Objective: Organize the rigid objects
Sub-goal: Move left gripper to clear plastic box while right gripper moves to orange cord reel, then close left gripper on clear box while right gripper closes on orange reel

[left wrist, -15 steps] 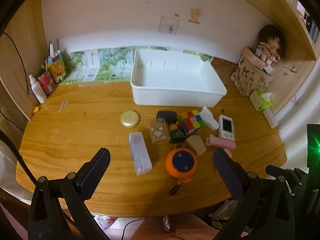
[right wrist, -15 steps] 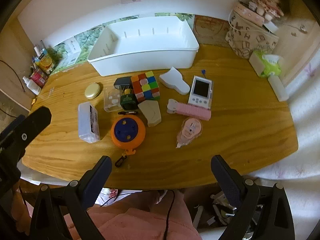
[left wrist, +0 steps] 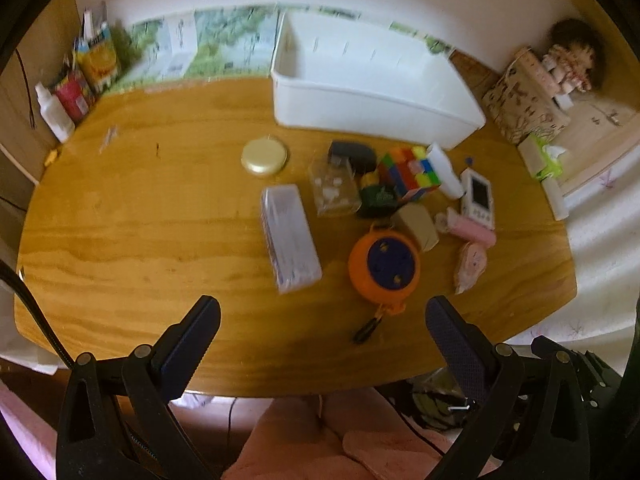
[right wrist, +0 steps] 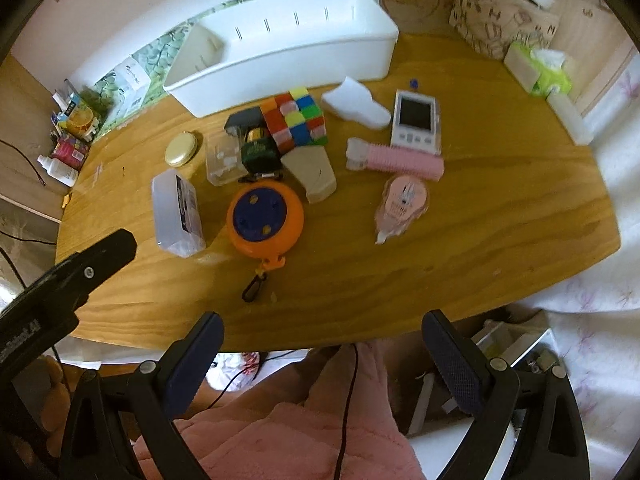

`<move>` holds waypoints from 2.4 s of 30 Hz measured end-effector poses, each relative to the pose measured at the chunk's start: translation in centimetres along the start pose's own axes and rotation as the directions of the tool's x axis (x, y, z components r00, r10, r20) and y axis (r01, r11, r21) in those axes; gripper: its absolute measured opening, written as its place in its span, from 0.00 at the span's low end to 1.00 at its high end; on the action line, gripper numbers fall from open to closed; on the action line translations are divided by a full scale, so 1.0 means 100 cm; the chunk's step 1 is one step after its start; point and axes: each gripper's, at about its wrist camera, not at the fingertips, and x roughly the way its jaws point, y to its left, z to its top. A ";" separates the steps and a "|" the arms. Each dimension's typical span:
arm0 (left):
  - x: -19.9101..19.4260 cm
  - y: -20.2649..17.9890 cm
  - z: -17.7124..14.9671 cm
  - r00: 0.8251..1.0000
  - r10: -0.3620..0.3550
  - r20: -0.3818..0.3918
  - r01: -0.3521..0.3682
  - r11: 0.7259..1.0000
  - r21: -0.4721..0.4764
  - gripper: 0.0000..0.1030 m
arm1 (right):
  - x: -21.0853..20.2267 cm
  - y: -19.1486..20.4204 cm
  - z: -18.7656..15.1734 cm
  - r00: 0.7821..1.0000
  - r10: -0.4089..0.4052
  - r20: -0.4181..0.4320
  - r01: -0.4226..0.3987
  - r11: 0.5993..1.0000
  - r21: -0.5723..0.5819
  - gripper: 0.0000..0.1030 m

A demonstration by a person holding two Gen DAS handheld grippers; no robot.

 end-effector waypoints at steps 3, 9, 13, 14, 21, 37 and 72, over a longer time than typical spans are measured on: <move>0.012 0.006 0.004 0.999 0.013 -0.053 -0.014 0.999 -0.034 0.99 | 0.012 -0.005 0.002 0.998 0.048 -0.038 -0.046 0.998 0.035 0.97; 0.032 0.019 0.017 0.993 0.014 -0.121 -0.029 0.992 -0.120 0.99 | 0.034 -0.004 0.019 0.992 0.087 -0.093 -0.084 0.996 0.043 0.97; 0.047 0.026 0.030 0.984 0.044 -0.170 -0.072 0.984 -0.161 0.99 | 0.053 0.000 0.040 0.984 0.118 -0.136 -0.115 0.993 0.031 0.97; 0.051 0.028 0.033 0.982 0.050 -0.182 -0.081 0.982 -0.168 0.99 | 0.059 0.002 0.045 0.980 0.130 -0.148 -0.127 0.991 0.029 0.97; 0.082 0.035 0.053 0.962 0.089 -0.259 -0.144 0.969 -0.202 0.96 | 0.096 0.009 0.074 0.950 0.194 -0.246 -0.186 0.981 0.056 0.97; 0.117 0.056 0.074 0.920 0.108 -0.376 -0.206 0.951 -0.232 0.62 | 0.139 0.033 0.105 0.888 0.172 -0.426 -0.199 0.980 -0.018 0.89; 0.118 0.047 0.068 0.925 0.071 -0.372 -0.173 0.953 -0.249 0.36 | 0.138 0.089 0.072 0.940 0.013 -0.342 -0.088 0.975 -0.203 0.78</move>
